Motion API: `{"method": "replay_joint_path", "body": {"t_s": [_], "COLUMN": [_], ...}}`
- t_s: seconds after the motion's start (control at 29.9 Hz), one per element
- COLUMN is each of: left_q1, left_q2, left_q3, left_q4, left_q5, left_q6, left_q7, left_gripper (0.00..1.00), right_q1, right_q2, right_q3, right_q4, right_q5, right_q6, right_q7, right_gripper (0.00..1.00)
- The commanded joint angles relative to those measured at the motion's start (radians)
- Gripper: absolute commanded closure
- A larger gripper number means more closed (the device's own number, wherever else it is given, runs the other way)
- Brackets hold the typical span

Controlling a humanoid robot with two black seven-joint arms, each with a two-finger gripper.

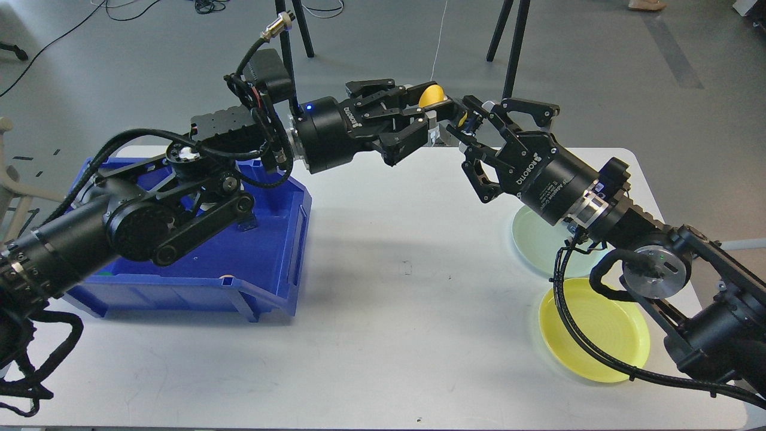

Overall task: Pass button and place on color plate
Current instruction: 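Grasp the yellow button with the right gripper from the left gripper, then carry the yellow button with the right gripper over the yellow plate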

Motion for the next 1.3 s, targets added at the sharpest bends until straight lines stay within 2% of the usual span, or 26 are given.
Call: {"method": "replay_joint_path", "body": {"t_s": [0.0,0.23,0.33,0.43,0.67,0.74,0.77,0.9,1.1,1.27], "left_q1": [0.0,-0.001,0.0,-0.001,0.0,0.002,0.002,0.002,0.019,0.042], "left_q2": [0.001,0.006,0.006,0.002,-0.002,-0.008,-0.008,-0.007,0.01,-0.002], "left_q3": [0.0,0.0,0.0,-0.001,-0.015,-0.017,-0.017,-0.018,-0.106,-0.124], "left_q4": [0.0,-0.002,-0.003,-0.003,-0.003,-0.003,-0.003,0.001,0.021,0.106], "left_q5": [0.0,0.0,-0.001,-0.004,-0.012,-0.015,-0.021,-0.113,-0.511,-0.808], "left_q6": [0.0,-0.002,-0.002,-0.002,0.0,0.001,0.008,0.029,0.023,0.024], "left_q7": [0.0,0.0,0.0,0.0,0.0,0.0,0.0,0.0,0.0,0.0], "left_gripper": [0.81,0.8,0.75,0.51,0.24,0.1,0.07,0.03,0.01,0.0], "right_q1": [-0.002,-0.001,-0.001,-0.002,-0.008,-0.01,-0.011,-0.022,-0.164,-0.347], "right_q2": [0.0,0.002,0.002,0.0,-0.007,-0.012,-0.012,-0.026,-0.188,-0.322], "right_q3": [0.002,0.002,0.003,0.008,0.012,0.012,0.014,0.019,0.1,0.189], "right_q4": [-0.002,-0.002,0.0,0.0,0.003,0.003,0.003,0.009,0.047,0.083], "right_q5": [-0.001,-0.001,-0.001,-0.001,0.0,0.0,0.0,0.0,0.003,0.002], "right_q6": [0.0,0.0,-0.001,0.0,0.0,0.0,0.0,0.0,0.052,0.091], "right_q7": [-0.001,-0.002,-0.002,-0.002,-0.001,-0.001,-0.001,-0.001,0.008,0.002], "right_gripper": [0.71,0.84,0.86,0.86,0.86,0.86,0.86,0.86,0.85,0.85]}}
